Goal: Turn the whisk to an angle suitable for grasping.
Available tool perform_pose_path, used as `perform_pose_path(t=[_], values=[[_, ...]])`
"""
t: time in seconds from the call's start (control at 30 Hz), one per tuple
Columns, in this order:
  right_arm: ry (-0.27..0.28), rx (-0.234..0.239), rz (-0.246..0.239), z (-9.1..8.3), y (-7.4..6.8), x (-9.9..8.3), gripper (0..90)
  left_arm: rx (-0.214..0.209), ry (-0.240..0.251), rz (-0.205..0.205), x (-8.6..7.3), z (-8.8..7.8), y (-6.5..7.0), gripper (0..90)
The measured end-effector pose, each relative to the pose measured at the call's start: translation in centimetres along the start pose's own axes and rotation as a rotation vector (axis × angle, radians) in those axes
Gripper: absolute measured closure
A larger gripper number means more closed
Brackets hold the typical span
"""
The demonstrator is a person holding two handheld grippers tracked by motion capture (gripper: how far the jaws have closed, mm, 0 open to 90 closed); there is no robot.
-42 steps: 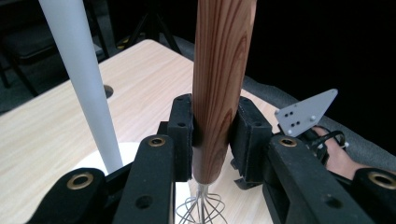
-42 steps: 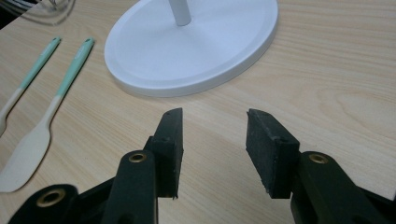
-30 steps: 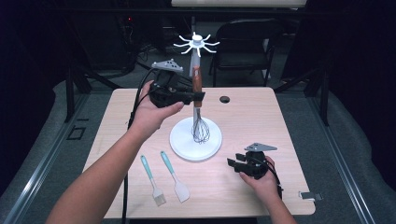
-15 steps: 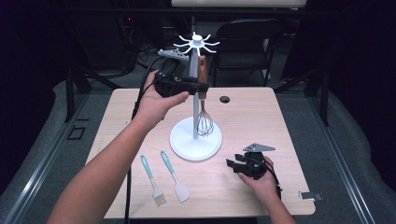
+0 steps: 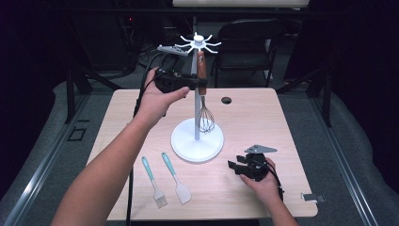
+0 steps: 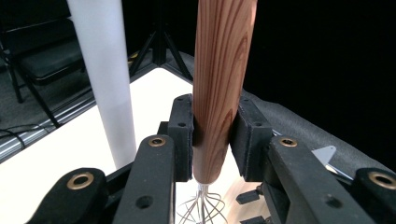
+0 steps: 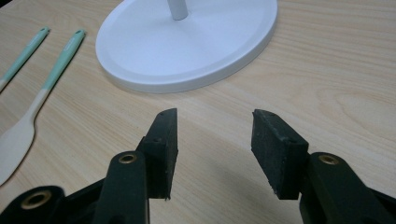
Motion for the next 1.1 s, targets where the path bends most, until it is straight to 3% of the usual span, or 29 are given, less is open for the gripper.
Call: perform_pose_path(t=[0.3, 0.5, 0.73, 1.1], values=[[0.01, -0.004, 0.0, 0.1, 0.0, 0.0, 50.1, 0.019, 0.017, -0.011, -0.5, 0.2, -0.8, 68.0], [0.017, -0.012, -0.002, 0.1, -0.1, 0.0, 49.5, 0.028, 0.016, -0.004, -1.2, 0.2, -0.6, 55.2], [0.031, -0.037, -0.035, 0.2, -0.4, 0.0, 46.6, 0.07, 0.009, 0.013, -2.5, 0.0, -0.4, 47.6], [0.046, -0.056, -0.078, 0.0, -0.8, 0.1, 47.4, 0.096, -0.006, 0.002, -7.5, -0.7, -0.3, 47.0]])
Point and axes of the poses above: each handheld gripper's, and its own axes: z roughly forward along the jaws, x roughly out of its top, y roughly to its right, the point moved 2 cm from there along z, roughly forward along the jaws, and after that the axes turned 4 degrees about z, right-handed, at the moved point
